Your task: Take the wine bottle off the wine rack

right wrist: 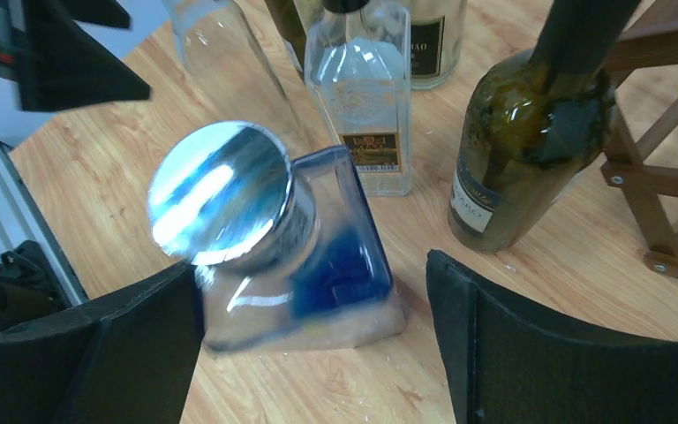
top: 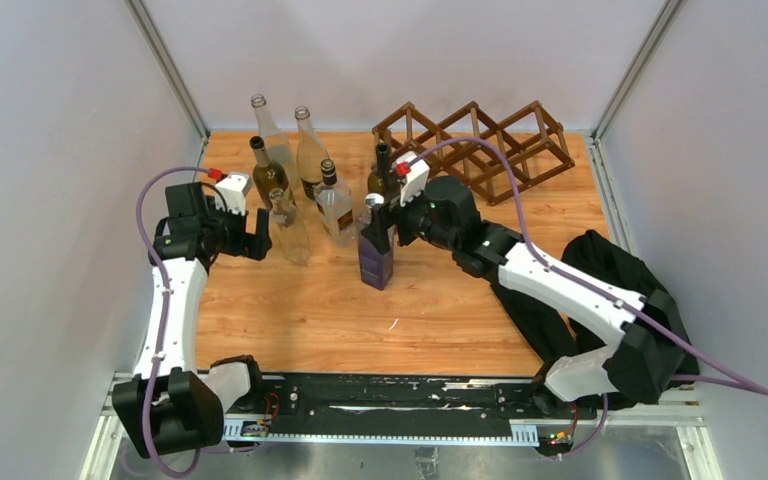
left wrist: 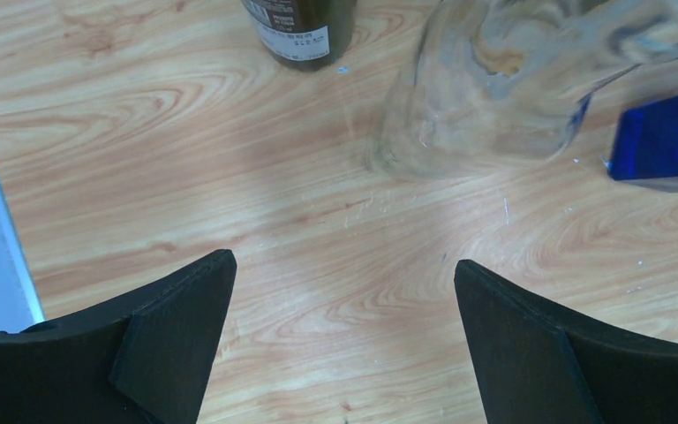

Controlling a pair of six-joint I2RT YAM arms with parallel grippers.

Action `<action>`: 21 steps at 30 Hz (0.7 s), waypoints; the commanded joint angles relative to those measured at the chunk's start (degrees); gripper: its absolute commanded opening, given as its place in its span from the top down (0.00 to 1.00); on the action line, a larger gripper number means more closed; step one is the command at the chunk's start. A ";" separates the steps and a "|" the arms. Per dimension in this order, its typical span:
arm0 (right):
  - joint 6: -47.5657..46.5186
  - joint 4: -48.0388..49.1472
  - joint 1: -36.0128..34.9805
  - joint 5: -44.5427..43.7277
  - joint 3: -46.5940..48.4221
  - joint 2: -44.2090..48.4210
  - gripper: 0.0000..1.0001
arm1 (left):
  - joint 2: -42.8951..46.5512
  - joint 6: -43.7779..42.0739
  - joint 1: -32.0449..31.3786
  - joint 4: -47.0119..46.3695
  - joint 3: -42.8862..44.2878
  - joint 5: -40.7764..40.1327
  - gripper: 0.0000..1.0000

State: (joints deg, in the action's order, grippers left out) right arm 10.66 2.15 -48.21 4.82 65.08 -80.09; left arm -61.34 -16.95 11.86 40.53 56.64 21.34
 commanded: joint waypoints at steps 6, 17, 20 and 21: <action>1.76 -10.23 0.48 -3.84 -0.69 14.32 0.07 | 0.25 4.54 0.31 -19.82 -9.73 3.90 0.00; 4.17 -18.04 11.32 -27.90 -10.16 29.61 0.05 | -1.99 11.45 -0.58 -48.36 -26.27 9.70 0.00; 8.66 -17.99 19.75 -33.29 -15.33 30.59 0.04 | -3.83 10.38 -3.42 -52.46 -28.21 7.55 0.00; 9.40 -17.59 22.18 -35.78 -16.89 30.60 0.04 | -4.19 10.27 -4.18 -53.74 -29.03 7.11 0.00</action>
State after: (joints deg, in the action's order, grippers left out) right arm 14.44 -13.06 -34.41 -19.00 53.82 -49.84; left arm -63.90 -6.85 10.55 -1.19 29.78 28.84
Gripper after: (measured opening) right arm 0.953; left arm 0.997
